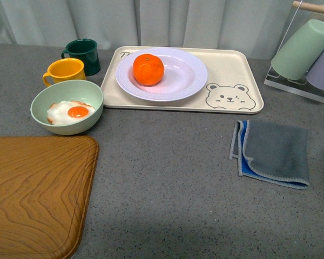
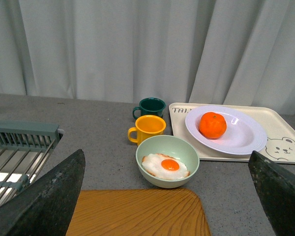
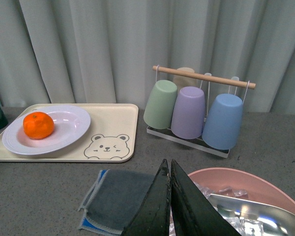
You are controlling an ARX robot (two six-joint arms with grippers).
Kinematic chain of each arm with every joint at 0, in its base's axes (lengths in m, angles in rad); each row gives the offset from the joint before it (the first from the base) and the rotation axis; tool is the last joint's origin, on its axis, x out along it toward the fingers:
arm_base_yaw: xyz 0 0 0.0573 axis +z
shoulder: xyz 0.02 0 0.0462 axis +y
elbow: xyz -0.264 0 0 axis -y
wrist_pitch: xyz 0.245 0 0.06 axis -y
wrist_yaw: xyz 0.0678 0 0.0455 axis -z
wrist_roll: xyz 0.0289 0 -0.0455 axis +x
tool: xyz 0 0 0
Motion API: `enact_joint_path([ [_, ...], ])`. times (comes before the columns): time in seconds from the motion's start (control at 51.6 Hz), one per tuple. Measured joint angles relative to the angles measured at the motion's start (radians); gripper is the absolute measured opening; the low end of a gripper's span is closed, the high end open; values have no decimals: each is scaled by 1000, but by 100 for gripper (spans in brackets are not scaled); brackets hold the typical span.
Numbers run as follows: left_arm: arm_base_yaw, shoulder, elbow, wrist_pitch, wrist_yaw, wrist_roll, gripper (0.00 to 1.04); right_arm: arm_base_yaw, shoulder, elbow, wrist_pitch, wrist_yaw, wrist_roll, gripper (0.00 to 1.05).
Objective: Place orange and plate with both arms
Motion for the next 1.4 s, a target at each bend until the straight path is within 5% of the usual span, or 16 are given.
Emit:
enact_joint_path([
  [0.155,0,0,0,0,0,0,98,0,-5,0,-5,0,-1,2],
  [0.388,0,0,0,0,0,0,98,0,-6,0,-5,0,-1,54],
  [0.659,0,0,0,0,0,0,98,0,-6,0,-5,0,0,96],
  [1.395,0,0,0,0,0,0,98,0,-6,0,-5,0,0,95],
])
